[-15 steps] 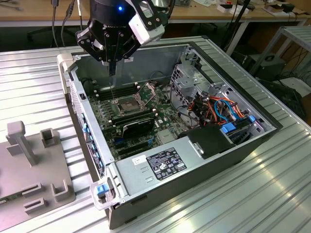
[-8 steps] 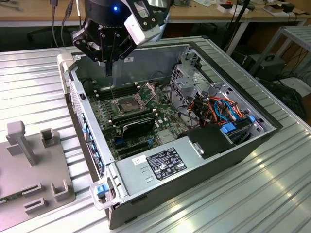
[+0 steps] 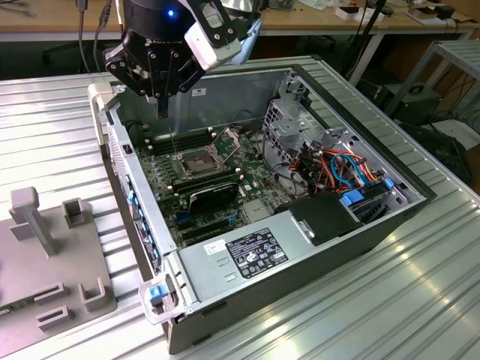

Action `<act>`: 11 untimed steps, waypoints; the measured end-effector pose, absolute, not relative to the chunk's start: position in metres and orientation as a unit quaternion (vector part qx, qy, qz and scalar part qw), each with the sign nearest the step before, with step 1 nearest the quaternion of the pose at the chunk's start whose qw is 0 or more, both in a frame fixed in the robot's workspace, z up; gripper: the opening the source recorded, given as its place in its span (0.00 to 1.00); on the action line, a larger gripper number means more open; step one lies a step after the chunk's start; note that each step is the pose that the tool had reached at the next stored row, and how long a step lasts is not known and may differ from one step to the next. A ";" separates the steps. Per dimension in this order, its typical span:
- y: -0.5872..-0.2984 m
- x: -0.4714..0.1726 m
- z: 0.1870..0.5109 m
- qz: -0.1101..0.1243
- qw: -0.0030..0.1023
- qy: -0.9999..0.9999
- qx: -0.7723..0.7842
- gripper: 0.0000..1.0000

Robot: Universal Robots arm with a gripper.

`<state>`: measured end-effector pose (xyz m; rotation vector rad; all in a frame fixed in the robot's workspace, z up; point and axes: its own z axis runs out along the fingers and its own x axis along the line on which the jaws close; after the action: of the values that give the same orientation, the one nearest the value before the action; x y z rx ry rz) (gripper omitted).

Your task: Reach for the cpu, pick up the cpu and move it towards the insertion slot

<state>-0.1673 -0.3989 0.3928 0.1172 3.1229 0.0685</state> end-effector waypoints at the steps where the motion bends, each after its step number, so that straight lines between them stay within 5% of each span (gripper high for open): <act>1: -0.399 -0.168 0.393 0.022 0.008 0.999 0.037 0.11; 11: -0.399 -0.177 0.393 0.022 0.008 0.999 0.038 0.11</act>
<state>-0.1770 -0.3989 0.3927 0.1172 3.1234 0.0685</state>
